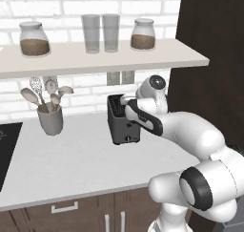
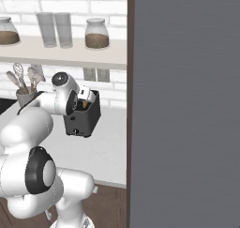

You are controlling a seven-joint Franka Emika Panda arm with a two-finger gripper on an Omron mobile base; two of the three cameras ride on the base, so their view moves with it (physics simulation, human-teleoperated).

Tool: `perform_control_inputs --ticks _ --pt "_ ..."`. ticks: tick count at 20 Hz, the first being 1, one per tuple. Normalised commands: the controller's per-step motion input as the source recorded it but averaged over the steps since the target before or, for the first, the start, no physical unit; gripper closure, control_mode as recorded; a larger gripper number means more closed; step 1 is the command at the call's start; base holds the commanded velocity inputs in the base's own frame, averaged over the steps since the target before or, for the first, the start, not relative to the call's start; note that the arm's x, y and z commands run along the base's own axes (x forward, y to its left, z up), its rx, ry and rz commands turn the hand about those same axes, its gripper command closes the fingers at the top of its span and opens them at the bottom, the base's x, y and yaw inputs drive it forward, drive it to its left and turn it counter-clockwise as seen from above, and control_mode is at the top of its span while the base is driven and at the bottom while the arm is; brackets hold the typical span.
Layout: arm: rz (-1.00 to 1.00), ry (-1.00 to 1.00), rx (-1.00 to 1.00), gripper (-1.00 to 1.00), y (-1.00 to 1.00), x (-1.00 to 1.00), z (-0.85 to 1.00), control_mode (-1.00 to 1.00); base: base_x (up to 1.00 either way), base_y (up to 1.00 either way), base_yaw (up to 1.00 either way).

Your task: Start the toaster. Once the lever pops up, take the bread to the plate on the dining counter.

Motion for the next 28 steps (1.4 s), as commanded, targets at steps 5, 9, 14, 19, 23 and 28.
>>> perform_control_inputs --ticks 5,9,14,19,23,28 --pt "0.00 0.00 0.00 -1.00 0.00 0.00 0.00 -1.00 0.00 0.00 0.00" --pt "0.00 0.00 0.00 -1.00 0.00 0.00 0.00 -1.00 0.00 0.00 0.00" --pt "0.00 0.00 -0.01 -1.00 0.00 0.00 0.00 -1.00 0.00 0.00 0.00" --pt "0.00 0.00 -0.06 -1.00 0.01 0.04 -0.03 -1.00 0.00 0.00 0.00" --pt "0.00 0.00 -0.09 -1.00 0.11 0.12 -0.07 -1.00 0.00 0.00 0.00" --pt "0.00 0.00 -0.03 -1.00 0.17 0.23 -0.06 -1.00 0.00 0.00 0.00"
